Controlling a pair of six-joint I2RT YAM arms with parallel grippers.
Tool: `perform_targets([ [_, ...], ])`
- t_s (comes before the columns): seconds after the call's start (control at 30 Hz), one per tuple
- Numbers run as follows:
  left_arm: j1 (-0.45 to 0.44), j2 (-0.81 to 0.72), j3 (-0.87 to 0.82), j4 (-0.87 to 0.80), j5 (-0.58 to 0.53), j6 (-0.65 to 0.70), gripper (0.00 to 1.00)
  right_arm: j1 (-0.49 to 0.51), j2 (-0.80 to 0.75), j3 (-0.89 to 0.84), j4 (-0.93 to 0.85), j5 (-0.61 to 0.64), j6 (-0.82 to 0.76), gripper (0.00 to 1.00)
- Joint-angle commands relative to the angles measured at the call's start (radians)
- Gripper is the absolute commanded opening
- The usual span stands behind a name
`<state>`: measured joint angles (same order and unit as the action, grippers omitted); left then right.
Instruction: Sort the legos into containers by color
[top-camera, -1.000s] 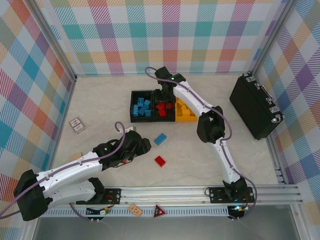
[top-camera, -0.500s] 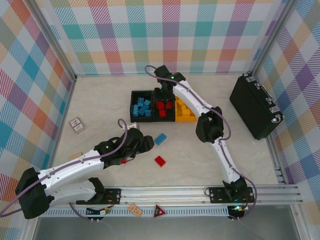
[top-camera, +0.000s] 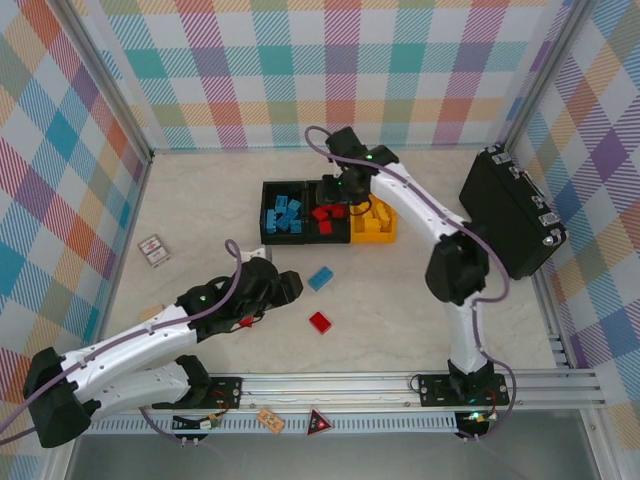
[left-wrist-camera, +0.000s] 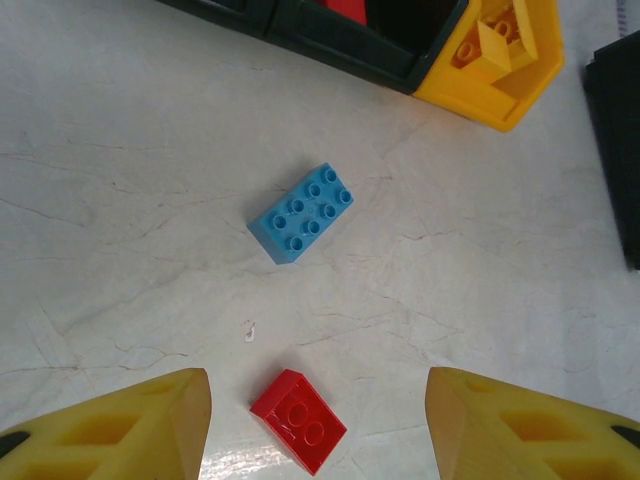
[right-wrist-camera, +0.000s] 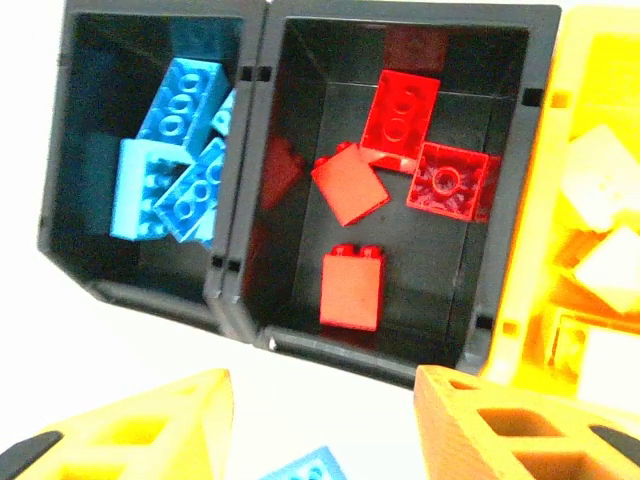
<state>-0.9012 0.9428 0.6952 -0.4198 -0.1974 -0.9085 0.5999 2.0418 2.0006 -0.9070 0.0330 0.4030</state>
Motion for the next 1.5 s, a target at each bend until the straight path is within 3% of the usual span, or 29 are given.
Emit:
perform_targets([
  [0.0,-0.012,-0.054,-0.031,-0.070,-0.021,-0.029,0.58,0.017,-0.127,-0.157,0.097,-0.048,-0.005,0.51],
  [0.37,-0.011,-0.260,-0.130,-0.234,0.053,-0.052,0.58,0.149,-0.476,-0.728,0.222,-0.130,-0.034,0.55],
  [0.6,-0.012,-0.337,-0.198,-0.255,0.091,-0.105,0.58,0.278,-0.541,-0.905,0.265,-0.104,0.023,0.61],
  [0.93,-0.013,-0.331,-0.216,-0.269,0.133,-0.114,0.58,0.394,-0.444,-0.967,0.337,-0.105,0.101,0.64],
  [1.47,-0.012,-0.309,-0.254,-0.242,0.174,-0.128,0.57,0.456,-0.271,-0.890,0.335,-0.092,0.111,0.62],
])
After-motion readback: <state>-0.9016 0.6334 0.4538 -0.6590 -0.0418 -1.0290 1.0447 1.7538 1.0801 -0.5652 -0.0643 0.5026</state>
